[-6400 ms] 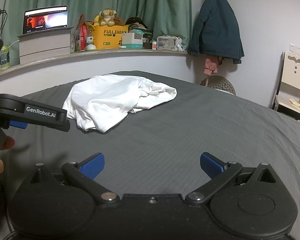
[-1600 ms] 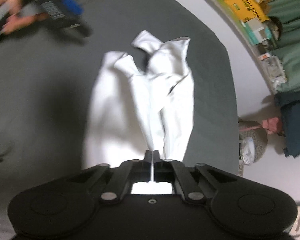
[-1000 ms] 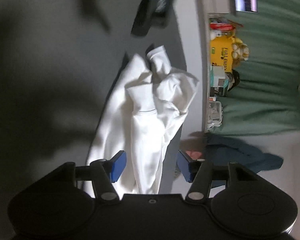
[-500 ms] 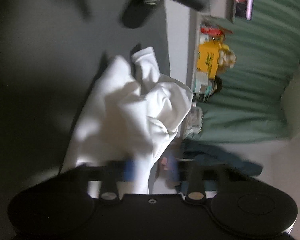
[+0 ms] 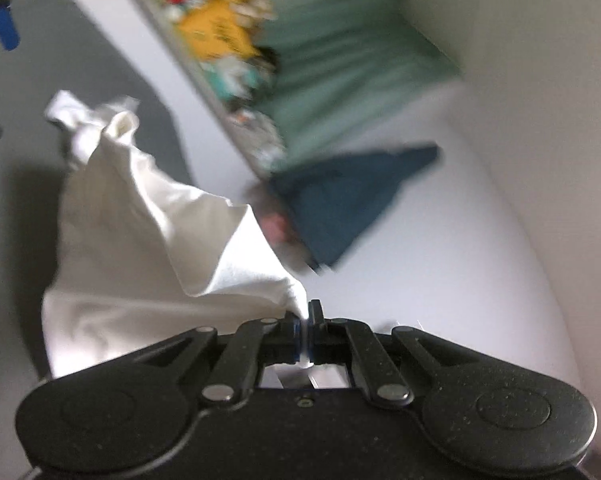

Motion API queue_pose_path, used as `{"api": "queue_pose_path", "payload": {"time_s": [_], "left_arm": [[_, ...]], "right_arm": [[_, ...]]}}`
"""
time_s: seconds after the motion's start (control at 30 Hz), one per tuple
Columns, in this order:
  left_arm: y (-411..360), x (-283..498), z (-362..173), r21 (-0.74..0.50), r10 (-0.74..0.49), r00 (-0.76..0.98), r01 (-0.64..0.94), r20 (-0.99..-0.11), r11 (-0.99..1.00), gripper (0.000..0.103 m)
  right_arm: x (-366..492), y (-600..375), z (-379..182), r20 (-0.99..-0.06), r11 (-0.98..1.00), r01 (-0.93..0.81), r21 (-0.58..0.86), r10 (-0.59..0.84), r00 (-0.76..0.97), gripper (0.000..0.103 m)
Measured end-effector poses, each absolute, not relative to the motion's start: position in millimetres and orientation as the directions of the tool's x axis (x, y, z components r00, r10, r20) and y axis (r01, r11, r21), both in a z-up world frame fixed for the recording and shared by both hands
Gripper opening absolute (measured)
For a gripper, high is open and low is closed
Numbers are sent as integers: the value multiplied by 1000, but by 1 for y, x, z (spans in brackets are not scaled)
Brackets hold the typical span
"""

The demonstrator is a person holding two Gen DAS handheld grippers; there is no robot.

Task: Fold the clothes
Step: 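Lift the shirt with the right gripper while the left gripper grasps another edge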

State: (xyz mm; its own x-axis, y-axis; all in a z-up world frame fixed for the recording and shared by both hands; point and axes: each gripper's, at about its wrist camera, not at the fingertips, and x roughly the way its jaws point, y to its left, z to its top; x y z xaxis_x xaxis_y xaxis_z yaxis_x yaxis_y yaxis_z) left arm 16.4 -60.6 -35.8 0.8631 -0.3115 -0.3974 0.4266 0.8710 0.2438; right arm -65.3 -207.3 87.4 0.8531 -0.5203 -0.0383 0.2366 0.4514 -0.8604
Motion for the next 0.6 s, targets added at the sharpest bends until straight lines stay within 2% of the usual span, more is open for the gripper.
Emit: {"api": "queue_pose_path", "payload": {"time_s": [0.1, 0.2, 0.27, 0.33, 0.4, 0.6], "left_arm": [[-84, -9, -36, 382, -418, 841, 532, -343, 756, 103], [-101, -34, -42, 512, -497, 817, 573, -294, 640, 103], [-116, -51, -55, 651, -504, 824, 535, -260, 538, 103], [-133, -64, -69, 786, -496, 842, 450, -215, 423, 103], [-145, -71, -78, 844, -499, 846, 398, -187, 359, 103], [-183, -81, -68, 855, -534, 837, 362, -123, 372, 102]], "right_arm": [[-99, -225, 85, -92, 520, 291, -803, -590, 802, 4], [-118, -245, 72, -173, 594, 309, -743, -616, 768, 4], [-120, -253, 62, -198, 627, 312, -714, -608, 769, 4], [-119, -257, 61, -182, 646, 333, -687, -597, 782, 4], [-119, -260, 66, -148, 666, 363, -652, -582, 800, 4], [-126, -282, 74, -93, 733, 401, -550, -530, 843, 4]]}}
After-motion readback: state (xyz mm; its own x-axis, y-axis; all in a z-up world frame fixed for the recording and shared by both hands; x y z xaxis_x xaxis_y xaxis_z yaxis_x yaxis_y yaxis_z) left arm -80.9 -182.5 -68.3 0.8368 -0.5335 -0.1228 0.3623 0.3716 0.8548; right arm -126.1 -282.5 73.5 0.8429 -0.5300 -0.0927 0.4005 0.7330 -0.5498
